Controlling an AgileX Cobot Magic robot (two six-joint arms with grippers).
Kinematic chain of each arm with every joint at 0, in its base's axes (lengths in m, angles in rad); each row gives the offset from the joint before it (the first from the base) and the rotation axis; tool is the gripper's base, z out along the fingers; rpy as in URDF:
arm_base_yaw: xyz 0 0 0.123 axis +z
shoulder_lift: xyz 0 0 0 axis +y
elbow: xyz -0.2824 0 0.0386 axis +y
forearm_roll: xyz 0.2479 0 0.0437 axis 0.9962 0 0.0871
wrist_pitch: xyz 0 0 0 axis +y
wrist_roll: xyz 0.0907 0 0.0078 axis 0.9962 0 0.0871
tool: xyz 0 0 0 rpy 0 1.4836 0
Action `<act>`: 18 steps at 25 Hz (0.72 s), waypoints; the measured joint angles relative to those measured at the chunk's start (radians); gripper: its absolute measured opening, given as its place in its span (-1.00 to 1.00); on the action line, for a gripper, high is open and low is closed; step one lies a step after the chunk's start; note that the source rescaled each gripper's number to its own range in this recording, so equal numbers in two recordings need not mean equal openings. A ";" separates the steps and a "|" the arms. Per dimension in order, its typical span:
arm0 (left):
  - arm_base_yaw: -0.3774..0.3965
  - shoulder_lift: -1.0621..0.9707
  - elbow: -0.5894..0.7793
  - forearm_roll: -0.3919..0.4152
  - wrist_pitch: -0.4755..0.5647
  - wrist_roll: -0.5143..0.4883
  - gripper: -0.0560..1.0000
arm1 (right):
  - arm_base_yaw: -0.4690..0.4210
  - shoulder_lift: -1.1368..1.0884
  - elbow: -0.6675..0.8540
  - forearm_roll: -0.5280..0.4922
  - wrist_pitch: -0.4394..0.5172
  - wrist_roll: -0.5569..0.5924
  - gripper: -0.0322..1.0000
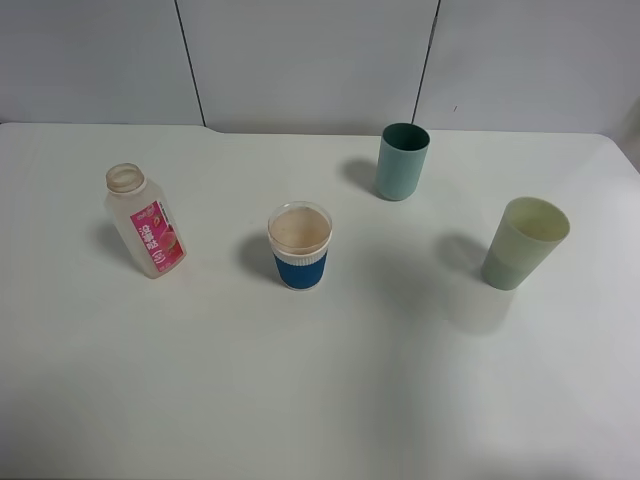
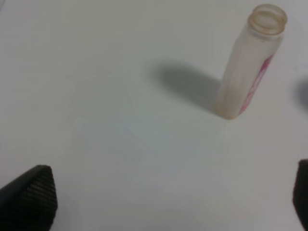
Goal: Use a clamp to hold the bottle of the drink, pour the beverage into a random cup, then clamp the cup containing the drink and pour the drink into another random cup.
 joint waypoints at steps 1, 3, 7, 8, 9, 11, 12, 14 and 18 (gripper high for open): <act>0.000 0.000 0.000 0.000 0.000 0.000 1.00 | -0.001 -0.033 0.000 0.006 0.035 0.001 0.56; 0.000 0.000 0.000 0.000 0.000 0.000 1.00 | -0.001 -0.108 0.000 0.015 0.103 0.020 0.56; 0.000 0.000 0.000 0.000 0.000 0.000 1.00 | -0.001 -0.231 0.000 0.021 0.287 0.048 0.56; 0.000 0.000 0.000 0.000 0.000 0.000 1.00 | -0.001 -0.252 0.000 0.028 0.343 0.055 0.56; 0.000 0.000 0.000 0.000 0.000 0.000 1.00 | -0.001 -0.274 0.000 0.035 0.389 0.061 0.56; 0.000 0.000 0.000 0.000 0.000 0.000 1.00 | -0.001 -0.312 0.000 0.036 0.496 0.080 0.56; 0.000 0.000 0.000 0.000 0.000 0.000 1.00 | -0.001 -0.326 0.000 0.036 0.542 0.085 0.56; 0.000 0.000 0.000 0.000 0.000 0.000 1.00 | -0.001 -0.358 0.000 0.036 0.608 0.098 0.56; 0.000 0.000 0.000 0.000 0.000 0.000 1.00 | -0.001 -0.432 0.046 0.066 0.662 0.099 0.56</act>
